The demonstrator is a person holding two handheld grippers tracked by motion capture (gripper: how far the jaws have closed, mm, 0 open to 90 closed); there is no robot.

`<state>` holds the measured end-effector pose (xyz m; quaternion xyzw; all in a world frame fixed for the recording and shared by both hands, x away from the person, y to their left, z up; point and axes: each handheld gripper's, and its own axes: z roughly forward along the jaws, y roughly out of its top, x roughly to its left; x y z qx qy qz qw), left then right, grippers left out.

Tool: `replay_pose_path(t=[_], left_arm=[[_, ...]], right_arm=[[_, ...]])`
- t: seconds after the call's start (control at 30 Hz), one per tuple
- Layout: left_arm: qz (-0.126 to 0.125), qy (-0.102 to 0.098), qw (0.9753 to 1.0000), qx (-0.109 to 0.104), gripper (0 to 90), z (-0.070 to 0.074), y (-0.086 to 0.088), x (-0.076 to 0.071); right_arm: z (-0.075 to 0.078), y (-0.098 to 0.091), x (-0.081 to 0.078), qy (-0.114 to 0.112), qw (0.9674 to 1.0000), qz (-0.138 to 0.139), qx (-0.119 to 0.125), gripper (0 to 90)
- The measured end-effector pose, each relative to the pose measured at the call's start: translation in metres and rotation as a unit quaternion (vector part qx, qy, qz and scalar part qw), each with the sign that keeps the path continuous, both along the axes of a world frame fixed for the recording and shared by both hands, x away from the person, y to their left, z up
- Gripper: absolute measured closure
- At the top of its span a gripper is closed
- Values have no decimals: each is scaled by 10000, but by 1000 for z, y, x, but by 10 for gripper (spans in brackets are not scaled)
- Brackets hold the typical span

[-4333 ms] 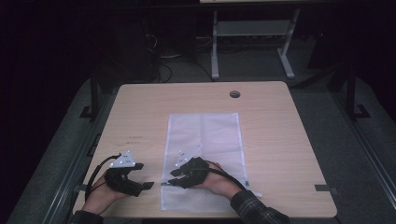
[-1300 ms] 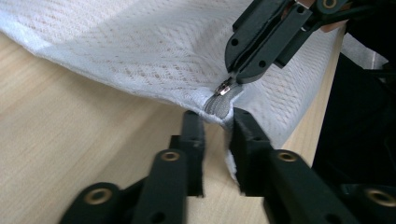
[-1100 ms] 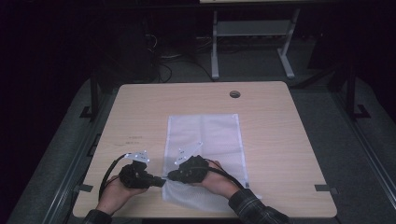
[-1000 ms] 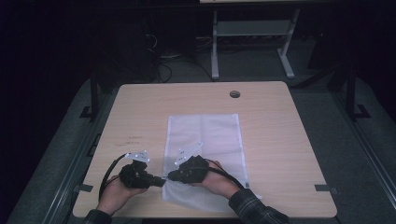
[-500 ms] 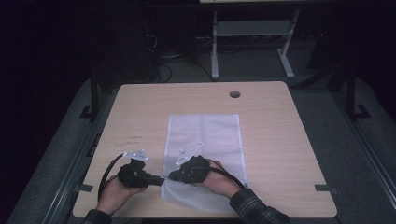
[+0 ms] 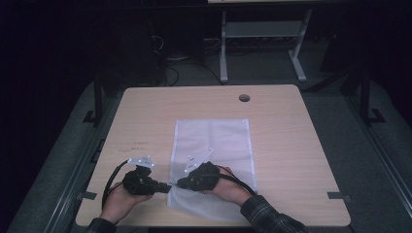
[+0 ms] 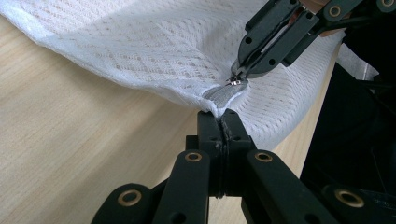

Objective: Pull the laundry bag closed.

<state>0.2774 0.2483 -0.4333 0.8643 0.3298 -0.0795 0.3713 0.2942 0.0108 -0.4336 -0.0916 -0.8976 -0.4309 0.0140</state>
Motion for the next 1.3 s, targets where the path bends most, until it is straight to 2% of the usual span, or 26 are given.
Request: replay_pose_path(t=[0.13, 0.43, 0.6, 0.87, 0.93, 1.13, 1.3], left_arm=[[66, -7, 10000, -27, 891, 0, 4, 0], [47, 32, 10000, -9, 891, -1, 3, 0], [141, 56, 9999, -9, 891, -1, 7, 1], [70, 98, 9999, -22, 890, -1, 6, 1], [70, 82, 9999, 1, 890, -2, 6, 0], [74, 78, 9999, 10, 891, -2, 5, 0], [136, 63, 9999, 15, 891, -1, 8, 1]], right_arm=[[-1, -3, 0, -29, 10000, -10, -17, 865], [-2, -6, -1, -74, 10000, 53, -26, 864], [-3, -10, -1, -97, 9999, 55, -82, 865], [-5, -16, -1, -76, 9999, 99, 24, 864], [-6, -15, -1, -136, 9999, 89, -2, 863], [-7, -15, 0, 69, 9999, 147, -27, 864], [-6, -18, 0, 45, 10000, 51, -55, 864]])
